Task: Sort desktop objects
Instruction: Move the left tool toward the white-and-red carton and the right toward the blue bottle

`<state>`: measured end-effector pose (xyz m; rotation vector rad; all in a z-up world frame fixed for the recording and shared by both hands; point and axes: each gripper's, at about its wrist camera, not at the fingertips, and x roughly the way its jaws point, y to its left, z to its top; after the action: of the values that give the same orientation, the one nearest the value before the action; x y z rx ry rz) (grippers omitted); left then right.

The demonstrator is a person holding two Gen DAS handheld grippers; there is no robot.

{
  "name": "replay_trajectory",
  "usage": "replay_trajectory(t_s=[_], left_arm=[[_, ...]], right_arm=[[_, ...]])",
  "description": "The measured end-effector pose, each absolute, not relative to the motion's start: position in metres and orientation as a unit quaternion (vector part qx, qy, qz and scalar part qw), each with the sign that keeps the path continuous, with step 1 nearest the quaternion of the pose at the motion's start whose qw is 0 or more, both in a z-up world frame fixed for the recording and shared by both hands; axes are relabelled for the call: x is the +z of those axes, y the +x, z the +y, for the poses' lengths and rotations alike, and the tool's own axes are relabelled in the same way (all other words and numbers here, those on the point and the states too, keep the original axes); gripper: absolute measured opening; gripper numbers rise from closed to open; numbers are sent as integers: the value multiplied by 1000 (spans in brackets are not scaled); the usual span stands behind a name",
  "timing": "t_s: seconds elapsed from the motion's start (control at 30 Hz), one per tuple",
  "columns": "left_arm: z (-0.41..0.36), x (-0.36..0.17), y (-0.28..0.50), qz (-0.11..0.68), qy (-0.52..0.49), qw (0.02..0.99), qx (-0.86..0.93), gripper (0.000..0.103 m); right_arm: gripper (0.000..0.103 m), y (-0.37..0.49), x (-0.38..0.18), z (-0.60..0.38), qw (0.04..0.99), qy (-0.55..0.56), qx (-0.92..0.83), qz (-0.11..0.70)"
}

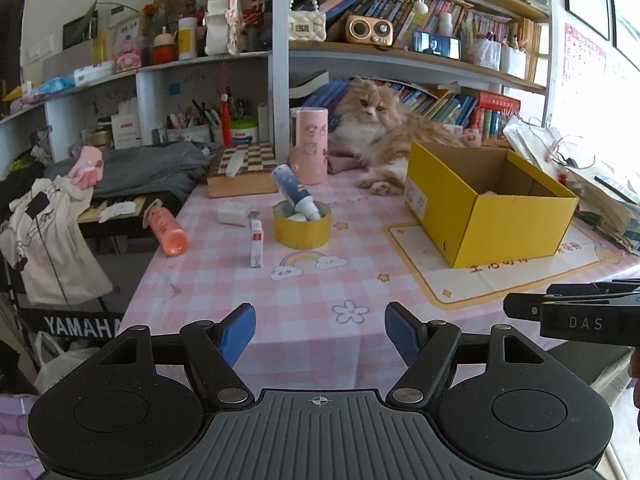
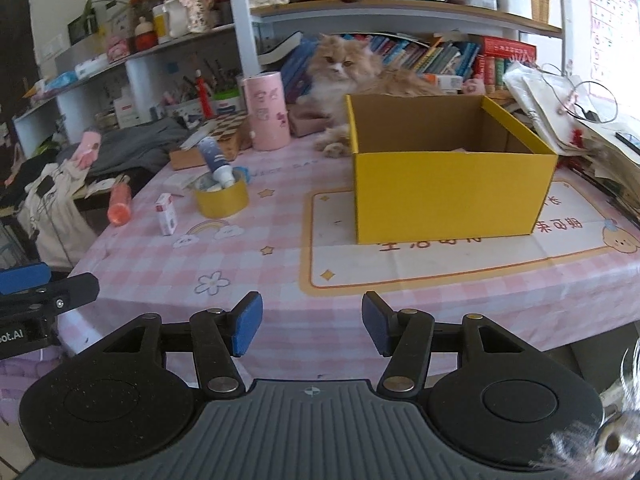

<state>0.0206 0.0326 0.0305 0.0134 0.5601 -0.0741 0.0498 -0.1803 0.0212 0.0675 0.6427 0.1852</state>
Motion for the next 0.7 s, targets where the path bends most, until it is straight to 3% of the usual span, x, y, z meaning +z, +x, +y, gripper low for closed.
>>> replay_trajectory(t_s=[0.7], left_arm=[[58,21,36,297,-13,955,-4,73]], right_arm=[[56,71,18,-130,932,-33,170,318]])
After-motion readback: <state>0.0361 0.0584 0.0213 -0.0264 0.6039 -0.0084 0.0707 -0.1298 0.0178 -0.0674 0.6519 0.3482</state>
